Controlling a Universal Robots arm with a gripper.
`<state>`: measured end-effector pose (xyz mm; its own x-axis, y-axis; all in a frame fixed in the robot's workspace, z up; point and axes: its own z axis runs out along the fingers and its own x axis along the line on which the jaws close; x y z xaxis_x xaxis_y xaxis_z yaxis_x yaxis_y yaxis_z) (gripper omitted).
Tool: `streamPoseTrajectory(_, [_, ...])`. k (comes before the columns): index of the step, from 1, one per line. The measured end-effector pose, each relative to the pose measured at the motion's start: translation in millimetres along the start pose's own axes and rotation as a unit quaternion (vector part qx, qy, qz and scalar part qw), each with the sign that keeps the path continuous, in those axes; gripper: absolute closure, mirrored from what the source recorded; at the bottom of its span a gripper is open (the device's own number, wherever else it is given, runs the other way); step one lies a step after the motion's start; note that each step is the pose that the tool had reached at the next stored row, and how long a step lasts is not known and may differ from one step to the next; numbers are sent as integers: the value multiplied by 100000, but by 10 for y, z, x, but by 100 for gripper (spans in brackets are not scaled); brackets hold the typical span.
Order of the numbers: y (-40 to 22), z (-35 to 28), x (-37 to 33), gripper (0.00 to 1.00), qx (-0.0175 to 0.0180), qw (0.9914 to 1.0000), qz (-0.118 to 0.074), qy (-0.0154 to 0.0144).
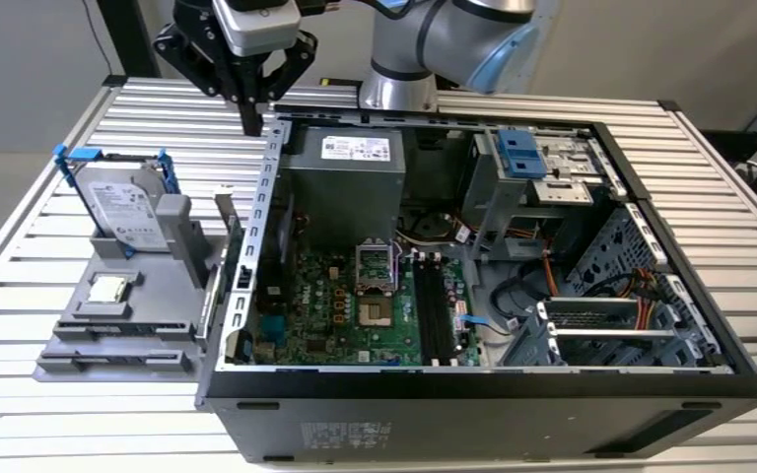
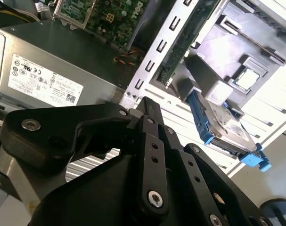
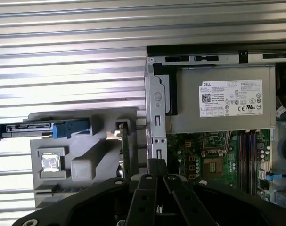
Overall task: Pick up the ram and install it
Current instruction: 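Reach for the ram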
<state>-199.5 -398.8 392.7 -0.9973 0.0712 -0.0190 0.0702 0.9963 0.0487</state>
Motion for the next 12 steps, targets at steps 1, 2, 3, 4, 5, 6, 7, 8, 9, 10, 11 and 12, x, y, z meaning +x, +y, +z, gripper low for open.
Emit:
streamPoseTrajectory(1, [-1, 0, 9, 100, 0, 100000, -2, 1])
streamPoseTrajectory(2, [-1, 0, 18, 100, -4, 100000, -1, -3])
streamPoseTrajectory(3, [-2, -1, 29, 100, 1, 100000, -3, 0])
streamPoseTrajectory(4, [-3, -1, 41, 100, 2, 100000, -1, 1])
streamPoseTrajectory(5, [-4, -1, 53, 100, 2, 100000, -2, 2])
streamPoseTrajectory(6, [-5, -2, 64, 100, 1, 100000, -3, -1])
streamPoseTrajectory(7, [-6, -2, 75, 100, 0, 100000, -2, -1])
streamPoseTrajectory(8, [-6, -2, 86, 100, 1, 100000, -5, 3])
streamPoseTrajectory(9, [-7, -3, 99, 100, 2, 100000, -2, 2])
streamPoseTrajectory(10, [-8, -2, 111, 100, -1, 100000, -5, -2])
streamPoseTrajectory(11, [-9, -3, 123, 100, 0, 100000, -3, -1])
streamPoseTrajectory(12, [-10, -3, 134, 100, 1, 100000, -4, 0])
